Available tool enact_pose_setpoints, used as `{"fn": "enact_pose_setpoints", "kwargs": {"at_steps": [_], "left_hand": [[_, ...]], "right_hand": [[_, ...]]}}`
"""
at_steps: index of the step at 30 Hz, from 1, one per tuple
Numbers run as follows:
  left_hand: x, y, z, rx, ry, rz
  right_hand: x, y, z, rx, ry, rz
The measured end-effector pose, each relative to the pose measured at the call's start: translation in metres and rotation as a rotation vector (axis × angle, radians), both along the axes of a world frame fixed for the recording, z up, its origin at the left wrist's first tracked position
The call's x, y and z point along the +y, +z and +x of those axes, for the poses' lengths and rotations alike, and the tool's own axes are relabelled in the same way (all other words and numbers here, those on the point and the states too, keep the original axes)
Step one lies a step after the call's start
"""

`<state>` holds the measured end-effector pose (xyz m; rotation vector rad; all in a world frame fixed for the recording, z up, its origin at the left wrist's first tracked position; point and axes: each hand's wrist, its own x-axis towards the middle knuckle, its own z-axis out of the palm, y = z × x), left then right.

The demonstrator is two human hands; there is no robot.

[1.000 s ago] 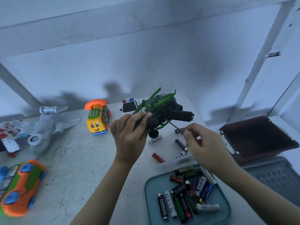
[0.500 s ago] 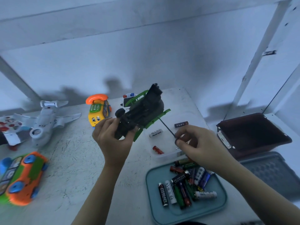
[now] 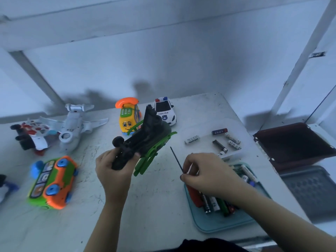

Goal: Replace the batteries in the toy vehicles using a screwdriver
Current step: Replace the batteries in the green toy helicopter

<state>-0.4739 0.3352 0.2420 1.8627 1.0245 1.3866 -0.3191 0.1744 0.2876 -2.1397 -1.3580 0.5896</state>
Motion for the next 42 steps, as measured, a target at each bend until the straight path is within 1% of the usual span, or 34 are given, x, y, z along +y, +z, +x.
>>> {"fn": "enact_pose_setpoints", "kwargs": {"at_steps": [2, 5, 12, 16, 21, 24, 29, 31, 34, 36, 38, 40, 42], "left_hand": [[0.000, -0.002, -0.012, 0.009, -0.017, 0.001], [-0.003, -0.006, -0.027, 0.024, -0.058, 0.005], [-0.007, -0.011, -0.048, 0.036, -0.127, 0.006], [-0.008, -0.011, -0.051, 0.073, -0.164, 0.015], [-0.007, -0.012, -0.057, 0.126, -0.221, 0.055], [-0.009, -0.010, -0.059, 0.160, -0.248, 0.126], [-0.010, -0.008, -0.063, 0.220, -0.289, 0.222], [-0.009, -0.008, -0.064, 0.236, -0.301, 0.251], [-0.009, -0.007, -0.066, 0.236, -0.310, 0.295], [-0.009, -0.008, -0.067, 0.227, -0.323, 0.313], [-0.008, -0.010, -0.067, 0.219, -0.334, 0.320], [-0.006, -0.013, -0.069, 0.217, -0.347, 0.301], [-0.003, -0.015, -0.070, 0.222, -0.368, 0.270]], "right_hand": [[0.007, -0.006, -0.012, -0.057, 0.015, -0.054], [0.016, -0.017, -0.025, -0.162, 0.007, -0.079], [0.014, -0.015, -0.027, -0.272, -0.138, -0.101], [-0.002, -0.003, -0.020, -0.369, -0.174, -0.229], [-0.019, 0.003, -0.030, -0.366, -0.178, -0.422], [-0.022, -0.001, -0.037, -0.359, -0.197, -0.433], [-0.023, -0.012, -0.043, -0.407, -0.229, -0.377], [-0.023, -0.012, -0.044, -0.421, -0.232, -0.314], [-0.025, -0.008, -0.045, -0.416, -0.289, -0.109], [-0.028, 0.000, -0.047, -0.280, -0.295, 0.059], [-0.028, 0.012, -0.056, -0.136, -0.179, 0.176], [-0.027, 0.024, -0.070, -0.089, 0.002, 0.235], [-0.024, 0.034, -0.084, -0.080, 0.122, 0.293]]}}
